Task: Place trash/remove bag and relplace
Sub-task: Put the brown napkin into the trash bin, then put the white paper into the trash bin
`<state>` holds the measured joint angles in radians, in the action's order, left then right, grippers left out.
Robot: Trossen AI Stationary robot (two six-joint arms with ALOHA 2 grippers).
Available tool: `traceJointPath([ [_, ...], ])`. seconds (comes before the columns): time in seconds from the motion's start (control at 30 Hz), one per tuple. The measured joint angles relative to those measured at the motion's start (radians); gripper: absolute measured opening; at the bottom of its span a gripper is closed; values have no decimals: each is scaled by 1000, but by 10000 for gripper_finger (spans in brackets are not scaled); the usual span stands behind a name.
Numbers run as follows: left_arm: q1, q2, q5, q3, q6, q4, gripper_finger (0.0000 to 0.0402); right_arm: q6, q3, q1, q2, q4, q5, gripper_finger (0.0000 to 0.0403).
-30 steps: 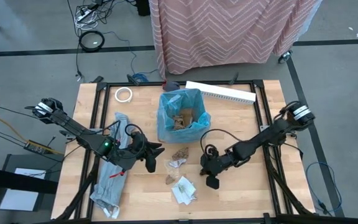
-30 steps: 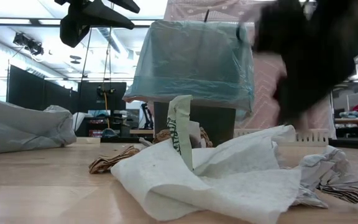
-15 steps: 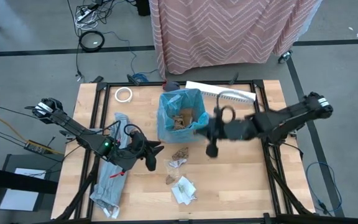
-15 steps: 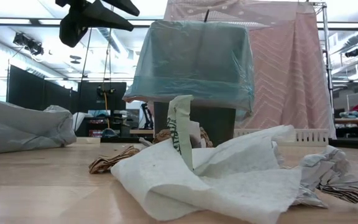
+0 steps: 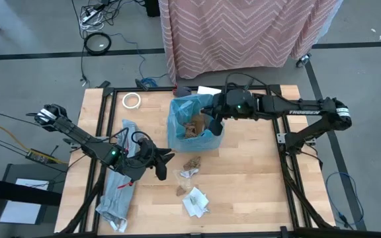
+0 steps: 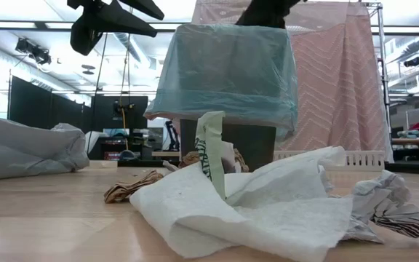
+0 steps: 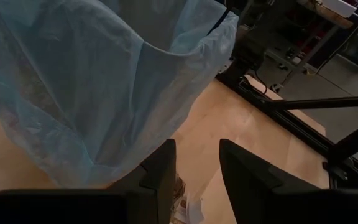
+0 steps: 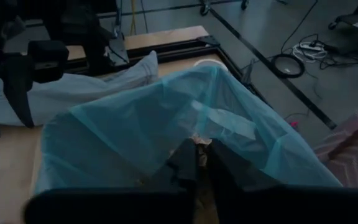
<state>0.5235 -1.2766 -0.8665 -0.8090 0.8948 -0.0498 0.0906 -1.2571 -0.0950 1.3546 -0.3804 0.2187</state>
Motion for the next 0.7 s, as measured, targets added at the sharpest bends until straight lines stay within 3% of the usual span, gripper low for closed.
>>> traceJointPath([
  [0.37, 0, 0, 0, 0, 0, -2, 131, 13, 0, -2, -18, 5, -62, 239],
  [0.47, 0, 0, 2, 0, 3, -1, 131, 56, 0, 48, -72, 26, -135, 249],
  [0.57, 0, 0, 5, 0, 3, -1, 131, 96, 0, 134, -138, 38, -210, 235],
  [0.7, 0, 0, 5, 0, 3, -6, 131, 225, -2, 287, -209, -8, -235, 213],
])
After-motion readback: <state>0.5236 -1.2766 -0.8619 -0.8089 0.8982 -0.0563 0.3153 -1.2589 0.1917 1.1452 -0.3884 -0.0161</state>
